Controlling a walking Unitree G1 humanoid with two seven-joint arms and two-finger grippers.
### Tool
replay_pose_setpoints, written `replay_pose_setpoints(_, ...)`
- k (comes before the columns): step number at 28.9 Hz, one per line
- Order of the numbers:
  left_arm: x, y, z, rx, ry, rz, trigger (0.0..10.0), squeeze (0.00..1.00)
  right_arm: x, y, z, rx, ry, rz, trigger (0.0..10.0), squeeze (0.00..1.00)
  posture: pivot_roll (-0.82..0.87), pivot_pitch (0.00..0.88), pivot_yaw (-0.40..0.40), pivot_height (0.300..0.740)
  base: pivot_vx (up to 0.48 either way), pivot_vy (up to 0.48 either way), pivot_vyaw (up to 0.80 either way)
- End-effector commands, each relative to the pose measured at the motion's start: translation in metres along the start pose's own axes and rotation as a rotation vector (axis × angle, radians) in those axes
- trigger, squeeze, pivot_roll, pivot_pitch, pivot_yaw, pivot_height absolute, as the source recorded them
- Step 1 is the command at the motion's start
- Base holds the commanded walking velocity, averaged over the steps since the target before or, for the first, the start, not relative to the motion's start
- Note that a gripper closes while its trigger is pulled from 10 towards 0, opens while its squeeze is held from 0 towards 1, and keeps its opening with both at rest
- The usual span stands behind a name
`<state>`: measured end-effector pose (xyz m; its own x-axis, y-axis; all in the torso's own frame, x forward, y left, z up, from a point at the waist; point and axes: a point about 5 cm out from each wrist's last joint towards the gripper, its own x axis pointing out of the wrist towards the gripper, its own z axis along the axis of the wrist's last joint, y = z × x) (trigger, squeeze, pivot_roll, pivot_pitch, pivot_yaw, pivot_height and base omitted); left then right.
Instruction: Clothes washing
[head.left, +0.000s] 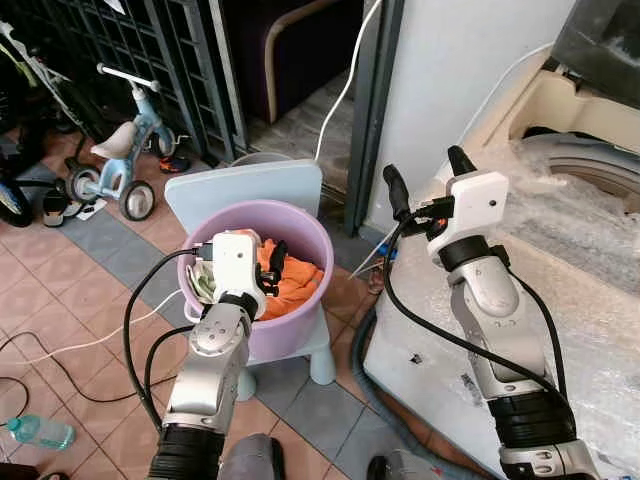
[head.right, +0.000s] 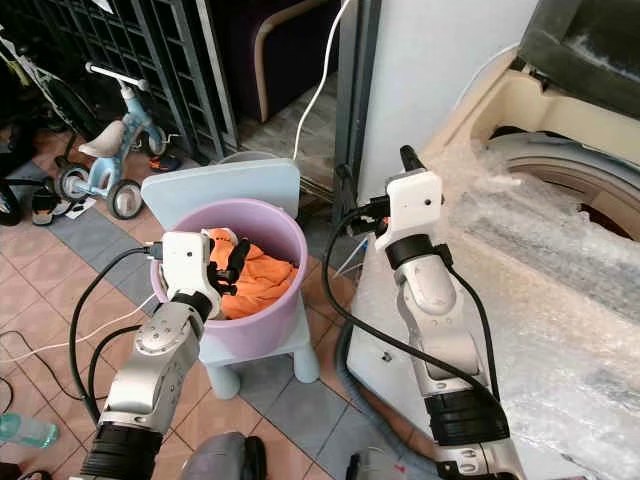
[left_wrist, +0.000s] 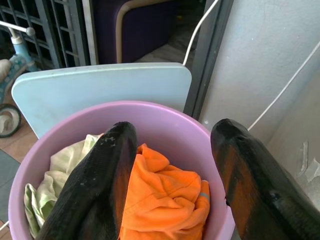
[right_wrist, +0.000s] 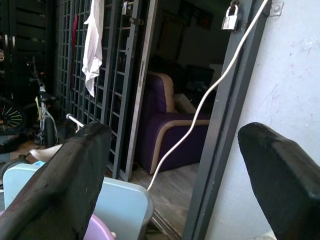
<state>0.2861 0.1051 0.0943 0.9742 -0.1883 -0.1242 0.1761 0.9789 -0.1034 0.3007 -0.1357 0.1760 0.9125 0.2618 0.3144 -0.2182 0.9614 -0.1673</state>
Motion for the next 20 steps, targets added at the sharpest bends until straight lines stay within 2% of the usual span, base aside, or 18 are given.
replay_pose_setpoints(1,-0.002,0.003,-0.002,0.001,0.004,0.018,10.0,0.00,-0.001,0.004,0.003,-0.009,-0.003,0.012,10.0,0.00,-0.09,0.010,0.029,0.740,0.000,0.480,0.00)
replay_pose_setpoints(7,-0.004,0.004,-0.002,0.015,-0.007,0.021,10.0,0.00,-0.015,0.007,-0.010,-0.017,0.062,0.049,10.0,0.00,-0.09,0.029,0.034,0.740,0.000,0.480,0.00)
replay_pose_setpoints(11,-0.006,0.007,-0.002,0.023,-0.004,0.029,10.0,0.00,-0.020,0.012,-0.012,-0.015,0.084,0.102,10.0,0.00,-0.09,0.048,0.043,0.740,0.000,0.000,0.00)
replay_pose_setpoints(17,-0.008,0.012,0.002,0.014,-0.034,0.052,10.0,0.00,-0.027,0.013,-0.015,-0.009,0.126,0.142,10.0,0.00,-0.09,0.065,0.049,0.740,0.000,0.000,0.67)
replay_pose_setpoints(20,-0.009,0.015,0.004,0.020,-0.040,0.066,10.0,0.00,-0.030,0.008,-0.020,0.018,0.171,0.097,10.0,0.00,-0.08,0.078,0.059,0.740,0.000,0.000,0.53)
